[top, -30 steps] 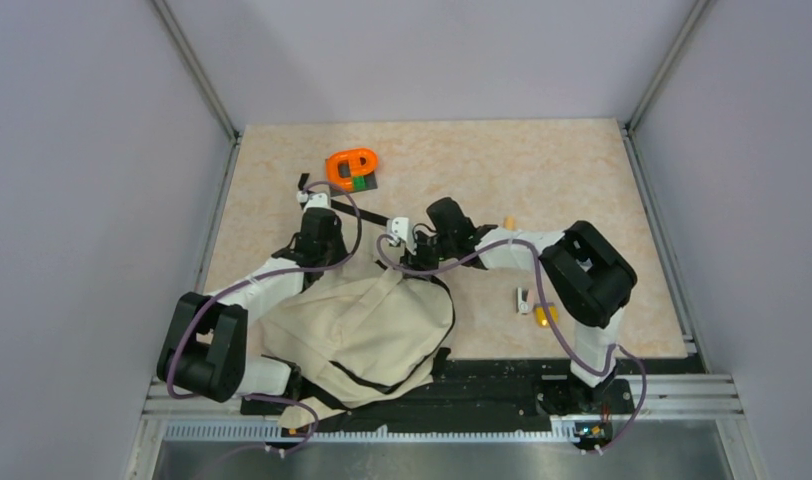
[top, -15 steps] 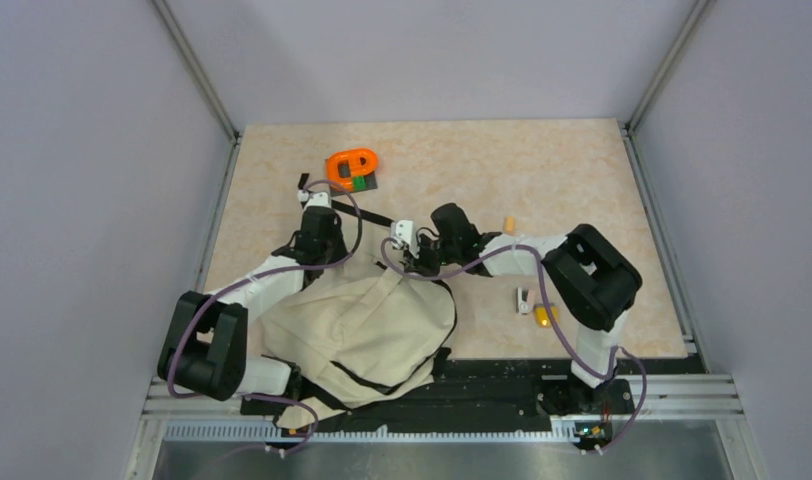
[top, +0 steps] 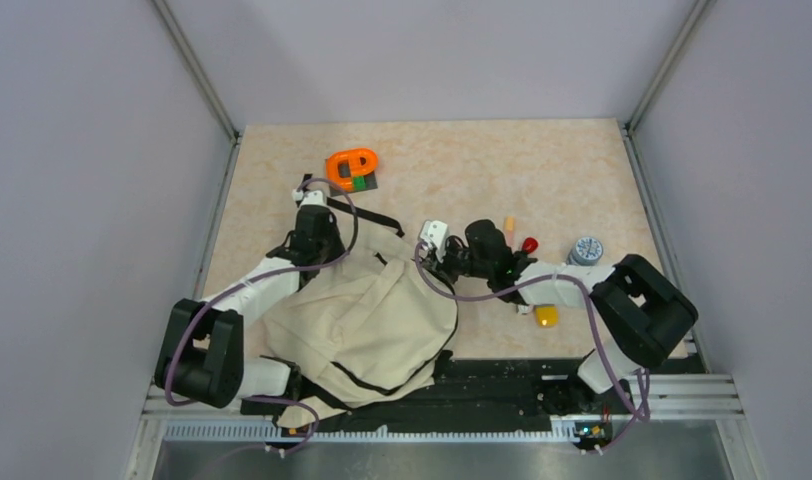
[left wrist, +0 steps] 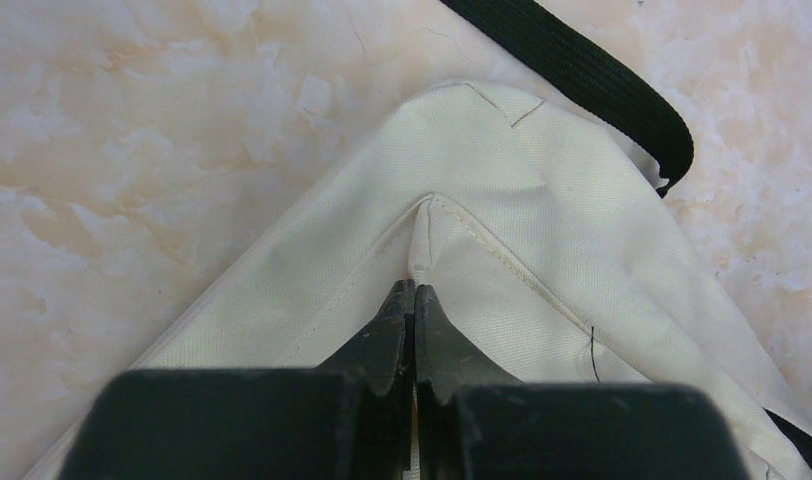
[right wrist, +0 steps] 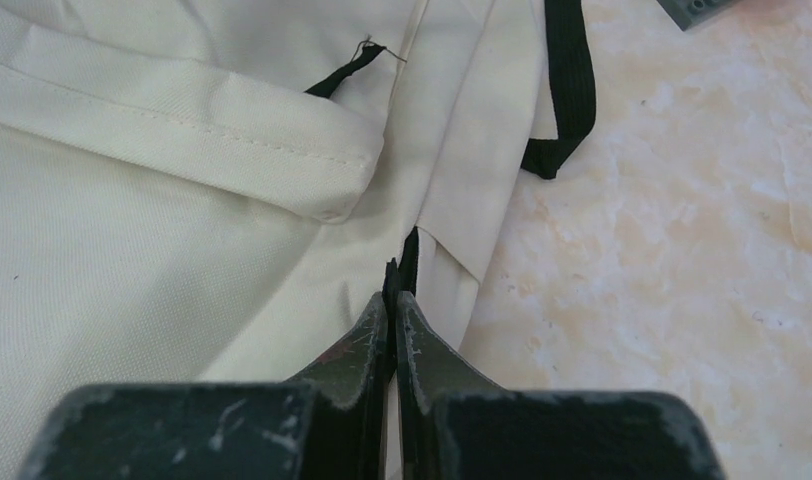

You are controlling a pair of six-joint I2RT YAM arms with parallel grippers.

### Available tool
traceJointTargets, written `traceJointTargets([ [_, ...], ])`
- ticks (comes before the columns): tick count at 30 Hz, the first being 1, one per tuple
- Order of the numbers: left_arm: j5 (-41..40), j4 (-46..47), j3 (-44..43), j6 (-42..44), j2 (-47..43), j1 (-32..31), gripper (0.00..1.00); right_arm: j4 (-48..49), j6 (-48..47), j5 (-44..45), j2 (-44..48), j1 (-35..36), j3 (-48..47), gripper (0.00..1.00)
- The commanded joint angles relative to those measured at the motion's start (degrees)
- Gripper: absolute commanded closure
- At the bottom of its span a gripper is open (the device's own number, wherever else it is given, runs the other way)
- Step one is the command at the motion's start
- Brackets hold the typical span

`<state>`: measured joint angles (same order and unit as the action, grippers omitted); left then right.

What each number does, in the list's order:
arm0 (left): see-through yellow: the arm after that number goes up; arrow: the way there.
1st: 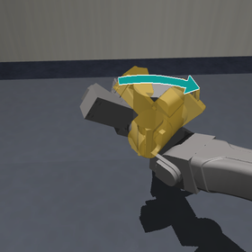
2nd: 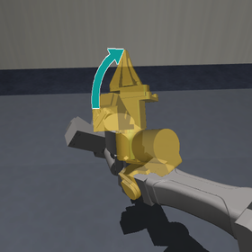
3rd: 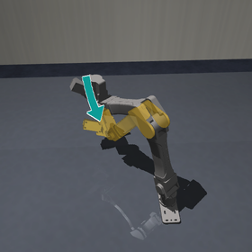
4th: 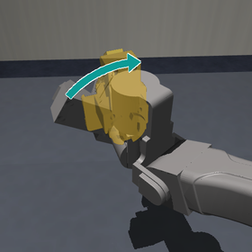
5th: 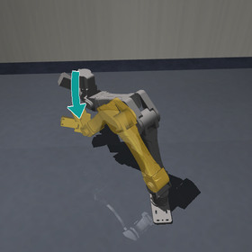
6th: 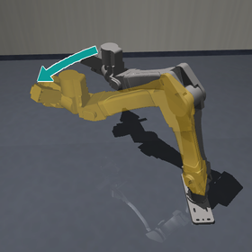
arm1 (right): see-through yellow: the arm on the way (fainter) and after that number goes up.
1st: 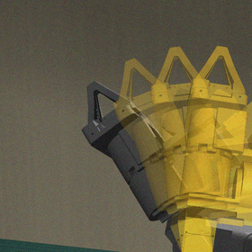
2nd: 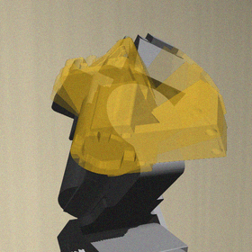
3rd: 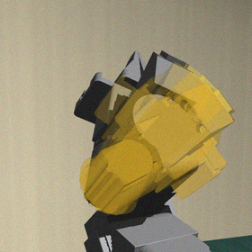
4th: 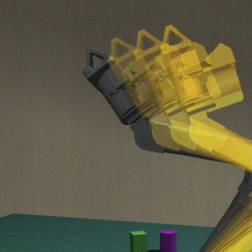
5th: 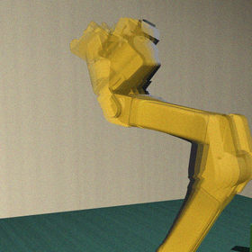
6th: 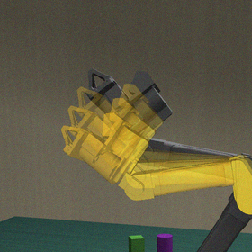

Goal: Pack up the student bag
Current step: Zip the student bag at the center of the board.

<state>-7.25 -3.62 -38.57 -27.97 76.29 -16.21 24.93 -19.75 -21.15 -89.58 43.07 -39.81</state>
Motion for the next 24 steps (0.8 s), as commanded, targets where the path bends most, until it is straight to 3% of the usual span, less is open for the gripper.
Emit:
traceJointTargets([
  [1,-2.94,0.39,0.30,0.20,-2.09,1.59,1.00,3.39,3.42,0.03,4.09,-0.09,2.02,1.00],
  [9,-3.42,0.73,0.59,-1.38,-2.23,3.80,1.00,3.55,9.27,4.06,9.60,-0.14,5.22,1.00],
  [24,-4.60,3.09,-0.72,-6.30,-2.26,13.60,1.00,1.13,19.31,5.64,19.04,1.92,10.67,1.00],
])
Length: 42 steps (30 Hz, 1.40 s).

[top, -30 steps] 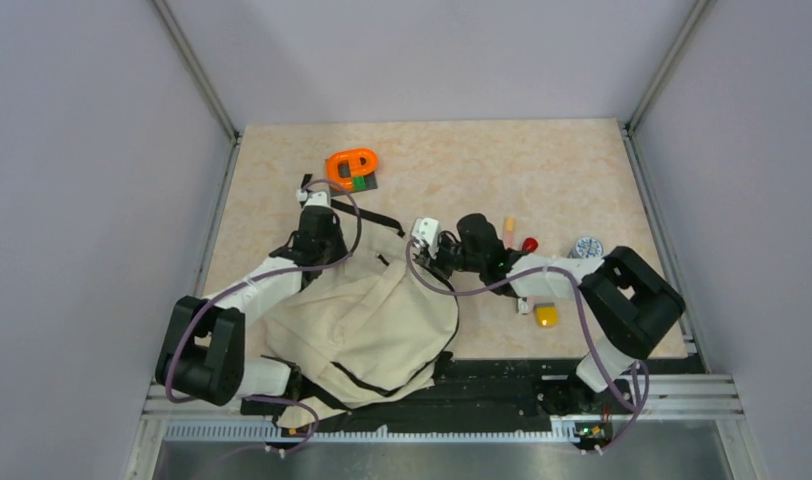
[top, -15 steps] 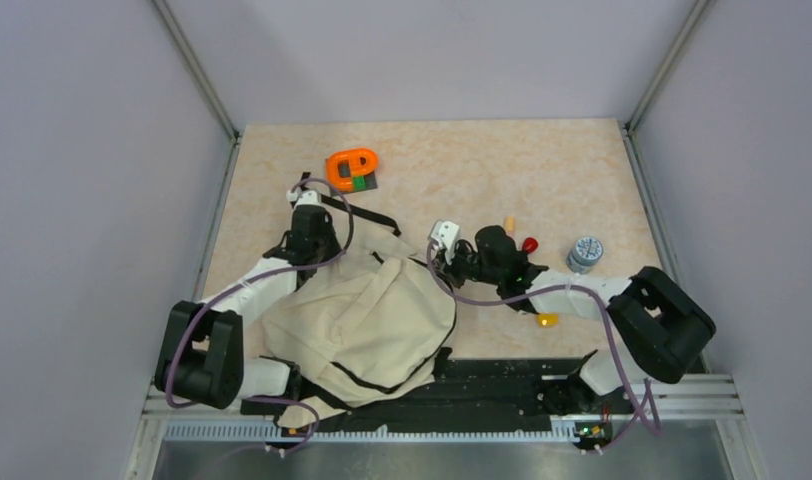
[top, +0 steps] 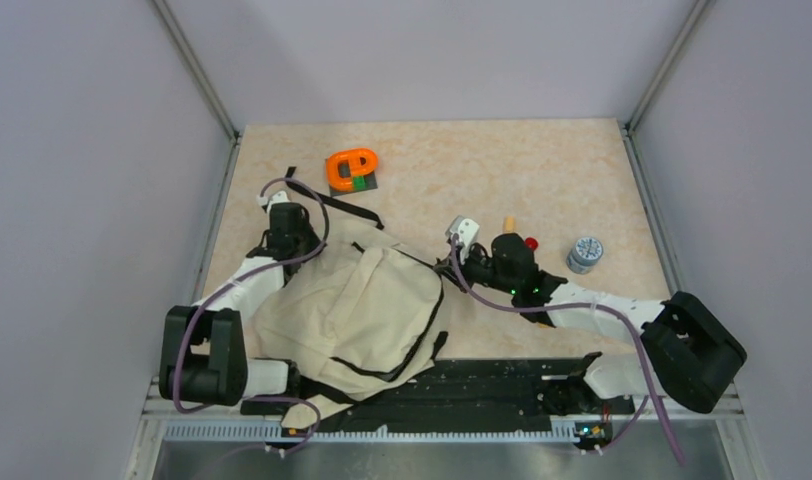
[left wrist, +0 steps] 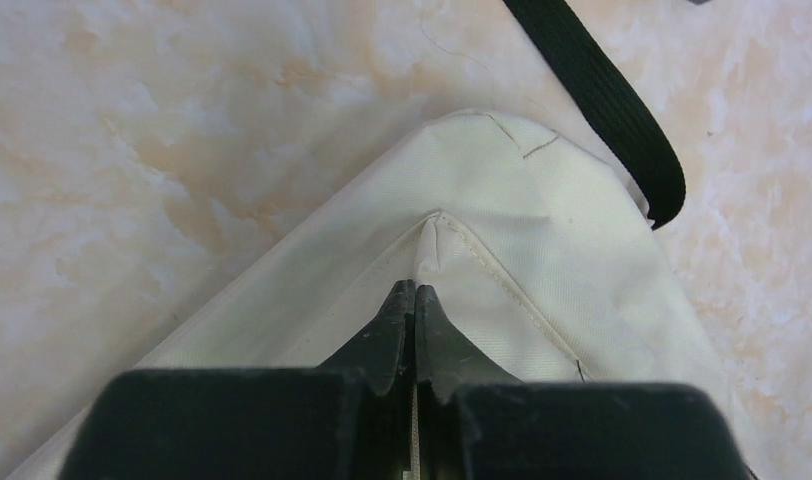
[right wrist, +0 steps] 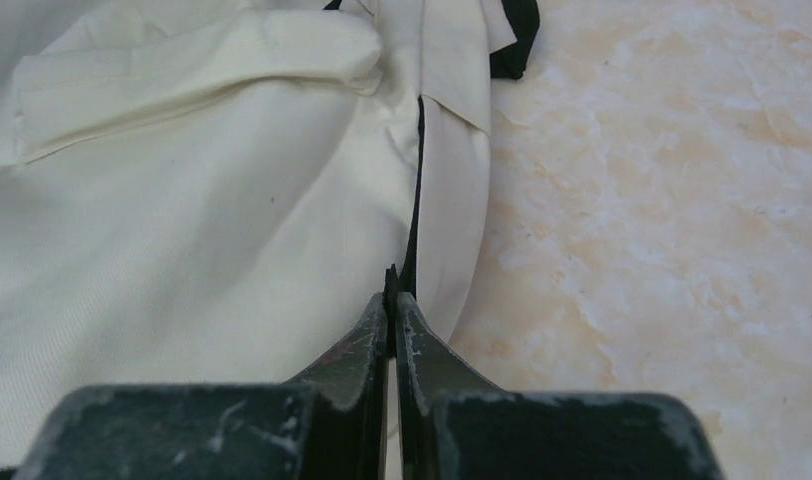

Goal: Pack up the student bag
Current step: Zip the student bag at the center of the board.

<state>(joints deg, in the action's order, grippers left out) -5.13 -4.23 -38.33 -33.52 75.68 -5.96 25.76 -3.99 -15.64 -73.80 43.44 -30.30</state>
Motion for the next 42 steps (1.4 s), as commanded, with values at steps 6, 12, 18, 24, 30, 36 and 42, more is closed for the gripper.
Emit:
traceJointTargets([
  [6,-6.93,2.29,-1.57,1.44,-3.62,4.06,1.00,0.75,9.70,0.51,7.04,4.32,2.52,1.00],
  [12,-0.73,2.73,0.13,6.35,-10.45,-0.22,0.48,3.19,12.57,3.90,11.99,4.42,4.58,1.00],
  [18,5.99,5.91,-0.06,20.34,-15.83,-13.22,0.33,4.37,13.05,5.07,15.23,4.37,7.00,1.00],
  [24,34.73,11.54,-2.05,32.59,-8.90,-17.93,0.32,4.78,13.16,4.19,16.41,4.03,8.05,1.00],
  [30,42.65,15.25,-4.12,42.56,-1.63,-23.11,0.32,6.74,14.26,2.69,17.22,3.81,9.44,1.00],
  [36,43.08,11.43,-7.35,47.61,2.71,-25.91,0.32,6.63,14.36,1.88,17.51,3.28,9.39,1.00],
  [42,43.21,8.02,-9.34,50.30,5.15,-26.82,0.32,6.84,14.55,1.42,16.95,3.02,9.31,1.00],
])
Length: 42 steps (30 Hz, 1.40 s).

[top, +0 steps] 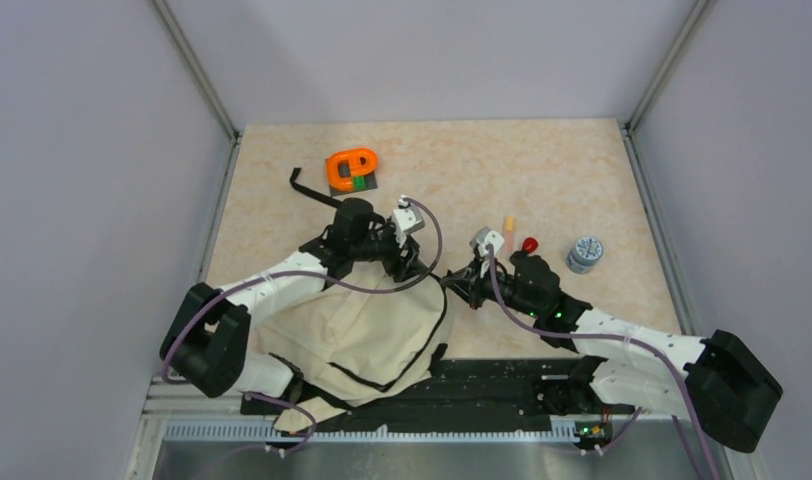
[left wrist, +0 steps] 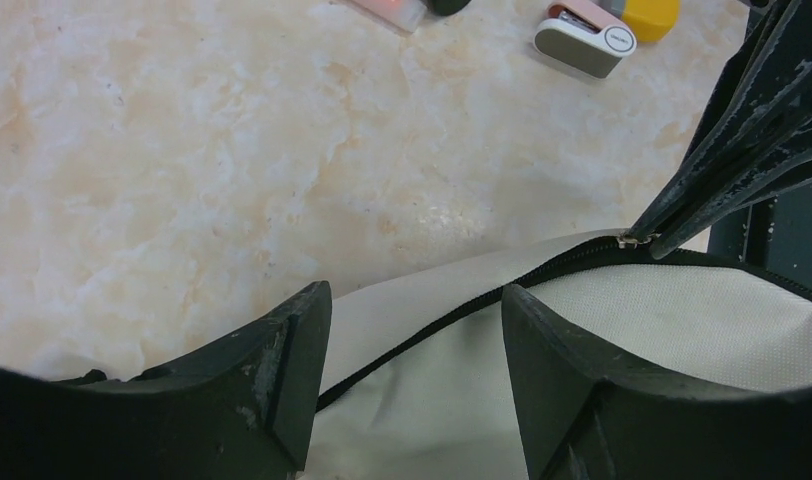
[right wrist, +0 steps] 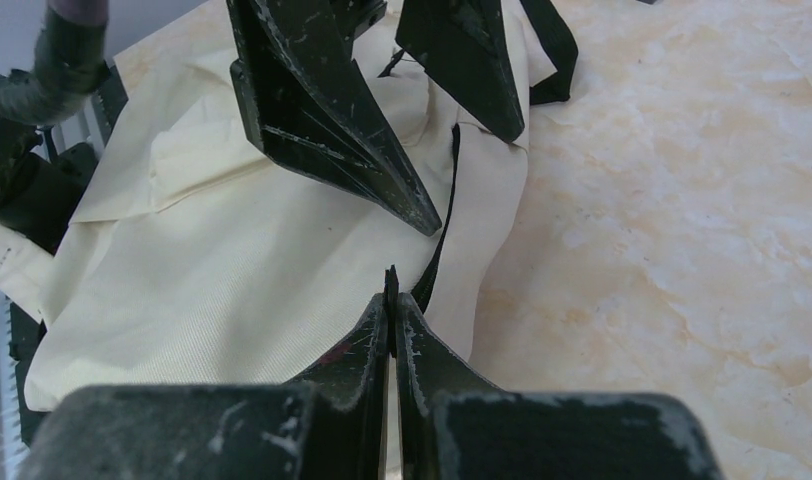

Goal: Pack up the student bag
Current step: Zip the student bag at the center of the board.

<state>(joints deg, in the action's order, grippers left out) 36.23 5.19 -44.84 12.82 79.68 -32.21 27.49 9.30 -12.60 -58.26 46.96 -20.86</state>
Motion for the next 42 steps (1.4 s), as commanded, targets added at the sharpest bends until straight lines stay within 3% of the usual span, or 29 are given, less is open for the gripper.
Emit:
traceJointTargets([
  [1,1.60,-2.48,-3.42,4.54,1.69,-0.70,0.32,5.20,1.31,-1.70,1.40,-0.55,-0.12,1.00],
  [11,1.31,-6.24,-6.88,7.14,6.16,-1.73,0.32,6.45,1.88,-2.93,0.07,-0.72,-0.41,1.00],
  [14,2.34,-7.64,-8.71,6.65,8.42,-2.01,0.39,6.89,2.04,-3.11,-0.25,-0.67,-0.41,1.00],
  [20,3.02,-8.34,-10.44,4.19,11.42,-2.41,0.75,6.58,1.88,-2.48,-0.57,-0.80,-0.40,1.00],
  [25,2.30,-7.73,-10.39,2.31,11.10,-2.38,1.00,6.12,1.30,-1.17,0.42,-0.80,-0.02,1.00],
  [29,-1.58,-2.65,-8.69,-0.90,9.30,-2.33,1.00,6.17,0.73,-1.34,1.64,-0.79,0.53,1.00],
  [35,-14.33,8.54,-4.16,-7.18,4.97,-2.33,1.00,7.26,0.89,-5.16,2.36,-0.73,0.60,1.00],
  [42,-27.05,9.38,-4.31,-8.78,3.52,-2.25,1.00,13.31,3.27,-7.52,3.26,0.42,2.25,1.00],
])
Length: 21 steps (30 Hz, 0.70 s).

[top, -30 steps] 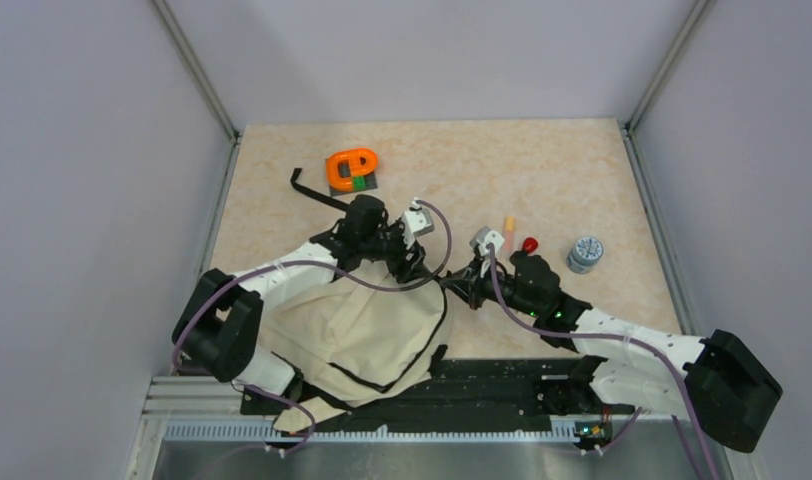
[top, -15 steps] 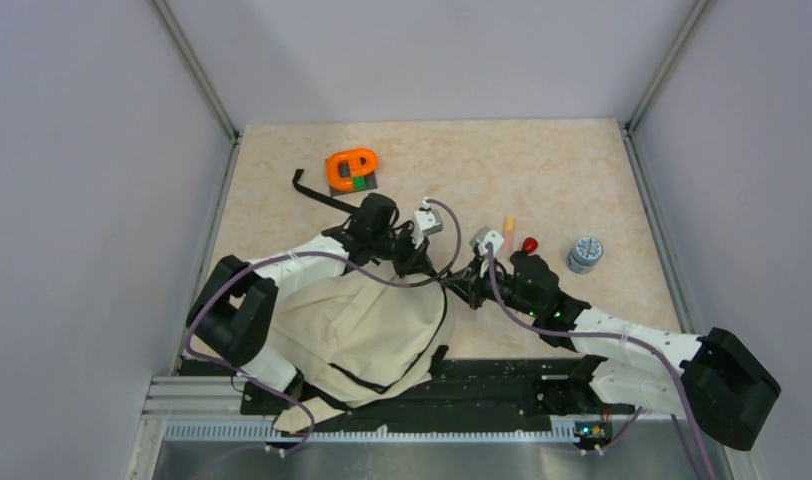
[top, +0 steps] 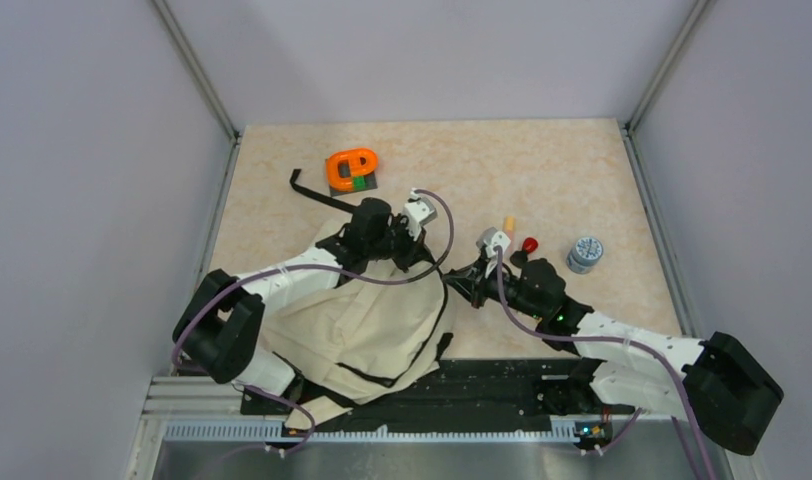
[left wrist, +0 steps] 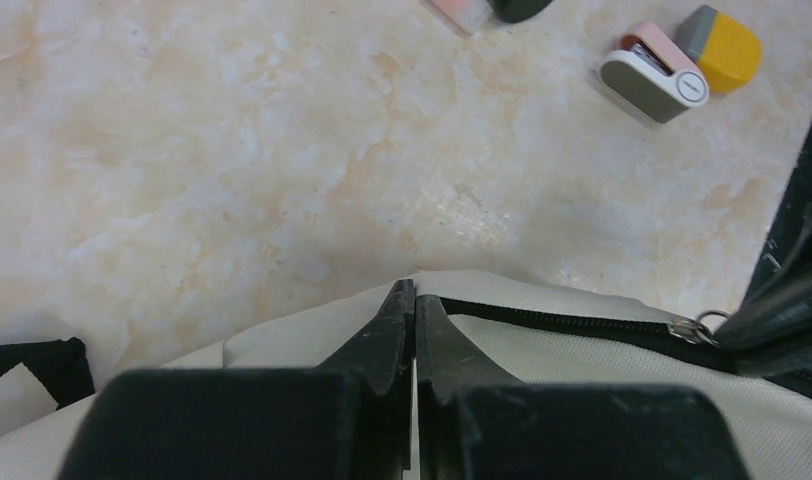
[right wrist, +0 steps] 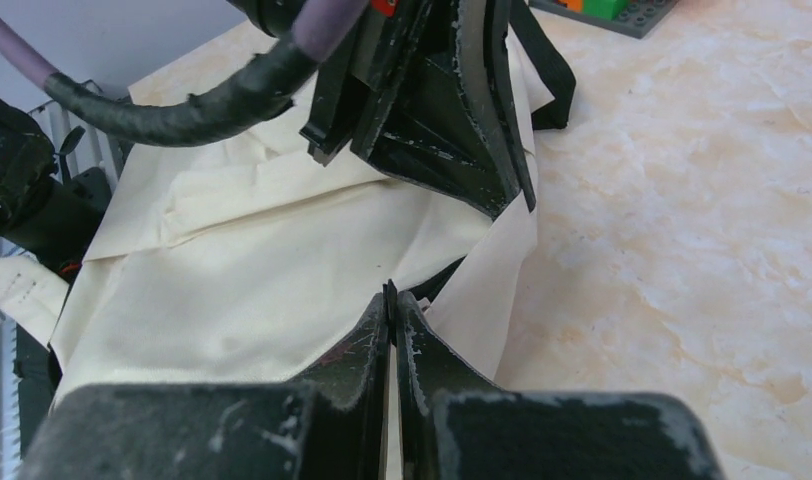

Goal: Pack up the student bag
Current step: Zip the student bag at the center of the board.

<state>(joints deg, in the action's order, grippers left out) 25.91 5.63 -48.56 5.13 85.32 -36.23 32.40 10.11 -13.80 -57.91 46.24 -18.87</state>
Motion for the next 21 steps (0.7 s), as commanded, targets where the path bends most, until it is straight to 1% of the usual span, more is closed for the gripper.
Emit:
traceJointTargets([
  [1,-18.46,8.99,-0.90,-1.69,-2.17,1.76,1.00,8.20,2.39,-6.32,2.83,1.38,0.18,1.00],
  [6,-25.25,9.51,-2.55,-2.70,-2.16,1.77,1.00,8.62,2.17,-7.02,1.51,2.91,0.05,1.00],
  [9,-30.65,9.56,-4.23,-2.68,-1.55,2.12,1.00,9.66,2.62,-7.03,1.27,4.01,0.15,1.00],
  [12,-33.79,8.70,-6.47,-3.49,-0.49,2.66,1.00,10.31,2.77,-6.88,0.39,5.14,0.16,1.00],
  [16,-36.56,7.69,-9.10,-4.86,1.08,3.87,1.00,11.13,3.28,-6.29,-1.17,5.98,0.65,1.00],
  [21,-35.89,7.67,-9.10,-5.71,0.68,4.34,1.00,13.09,4.39,-4.93,-2.85,6.45,1.71,1.00],
])
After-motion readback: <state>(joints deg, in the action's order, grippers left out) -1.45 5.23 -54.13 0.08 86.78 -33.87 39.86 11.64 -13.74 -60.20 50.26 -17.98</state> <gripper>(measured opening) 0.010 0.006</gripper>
